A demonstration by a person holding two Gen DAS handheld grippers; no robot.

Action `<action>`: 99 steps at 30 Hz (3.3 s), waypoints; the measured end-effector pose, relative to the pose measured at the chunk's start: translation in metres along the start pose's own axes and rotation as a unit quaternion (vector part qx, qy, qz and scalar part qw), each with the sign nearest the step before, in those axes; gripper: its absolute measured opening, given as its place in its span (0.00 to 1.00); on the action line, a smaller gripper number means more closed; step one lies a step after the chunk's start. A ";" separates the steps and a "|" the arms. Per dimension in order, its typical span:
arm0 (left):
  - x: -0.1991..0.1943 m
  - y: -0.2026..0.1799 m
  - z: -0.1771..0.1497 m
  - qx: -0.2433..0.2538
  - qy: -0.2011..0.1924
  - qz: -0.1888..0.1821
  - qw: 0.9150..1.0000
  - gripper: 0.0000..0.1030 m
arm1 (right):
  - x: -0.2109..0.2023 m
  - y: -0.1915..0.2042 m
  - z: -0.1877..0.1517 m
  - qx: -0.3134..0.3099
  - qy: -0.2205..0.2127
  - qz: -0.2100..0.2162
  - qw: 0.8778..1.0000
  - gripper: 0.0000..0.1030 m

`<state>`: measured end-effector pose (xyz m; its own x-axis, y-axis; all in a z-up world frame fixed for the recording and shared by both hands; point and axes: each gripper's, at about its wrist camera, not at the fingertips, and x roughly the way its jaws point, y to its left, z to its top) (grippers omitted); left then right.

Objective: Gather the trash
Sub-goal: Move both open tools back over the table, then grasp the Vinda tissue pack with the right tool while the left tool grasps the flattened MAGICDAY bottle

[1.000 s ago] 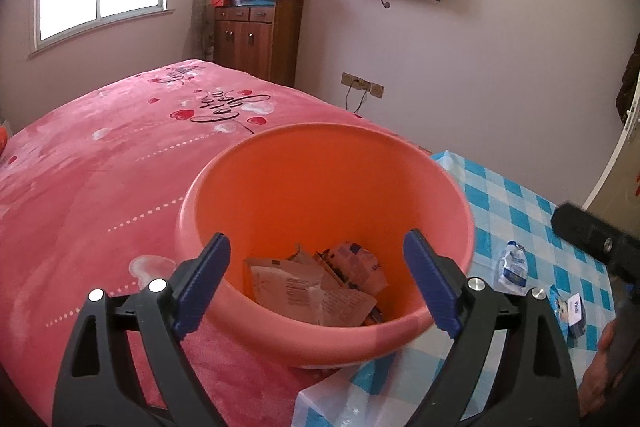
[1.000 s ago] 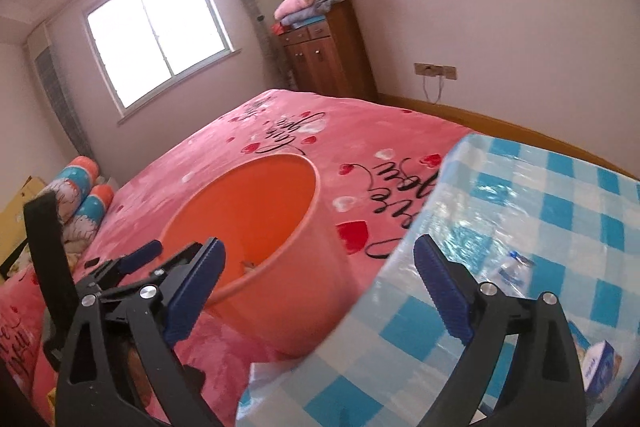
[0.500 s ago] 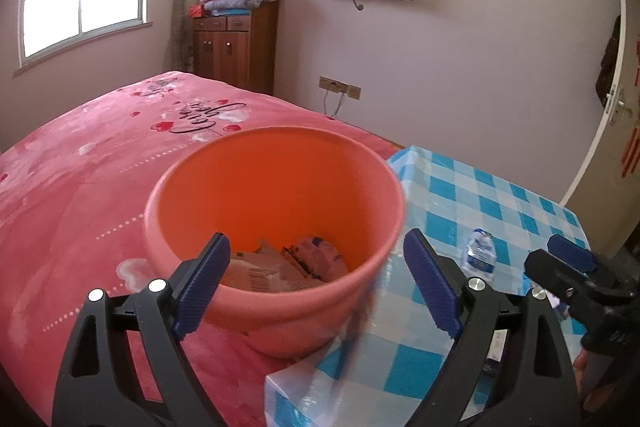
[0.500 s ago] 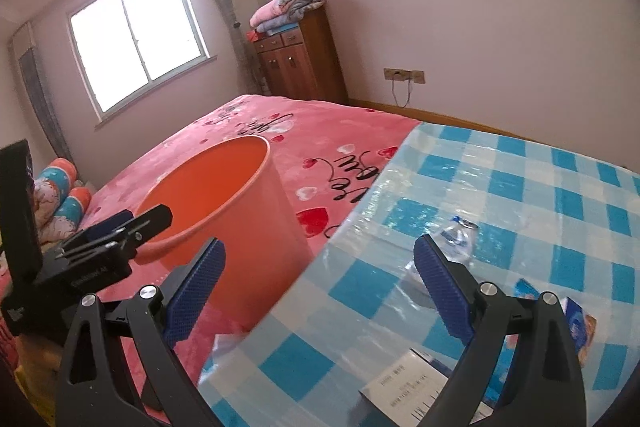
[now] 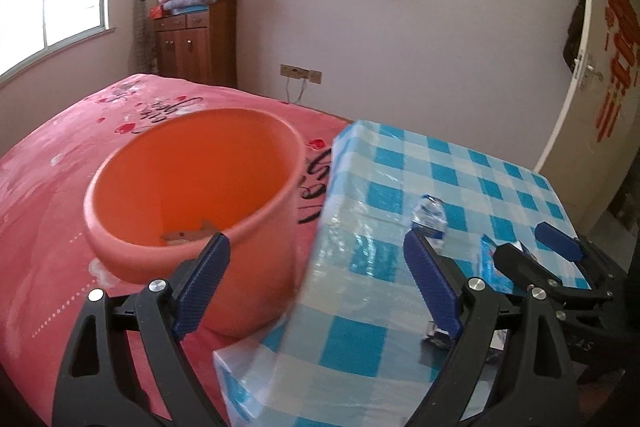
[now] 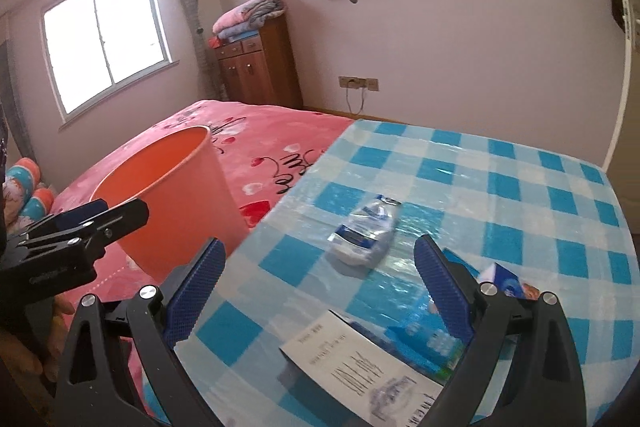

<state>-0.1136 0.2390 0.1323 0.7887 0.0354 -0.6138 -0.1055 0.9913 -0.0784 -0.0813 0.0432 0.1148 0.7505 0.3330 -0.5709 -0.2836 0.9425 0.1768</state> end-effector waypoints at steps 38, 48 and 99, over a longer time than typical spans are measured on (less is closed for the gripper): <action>0.027 -0.107 -0.033 0.083 0.076 -0.030 0.993 0.86 | -0.023 -0.104 -0.037 0.050 -0.020 -0.072 0.996 0.93; 0.036 -0.135 -0.041 0.113 0.092 -0.031 0.989 0.86 | -0.025 -0.133 -0.041 0.073 -0.018 -0.083 0.994 0.93; 0.199 -0.154 0.001 0.135 0.189 -0.004 0.973 0.86 | 0.032 -0.189 -0.063 0.169 0.085 0.012 0.982 0.93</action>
<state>0.0605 0.0933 0.0231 0.5045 0.0288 -0.8629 0.1038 0.9902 0.0937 -0.0411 -0.1263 0.0120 0.6277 0.3734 -0.6831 -0.0647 0.8995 0.4322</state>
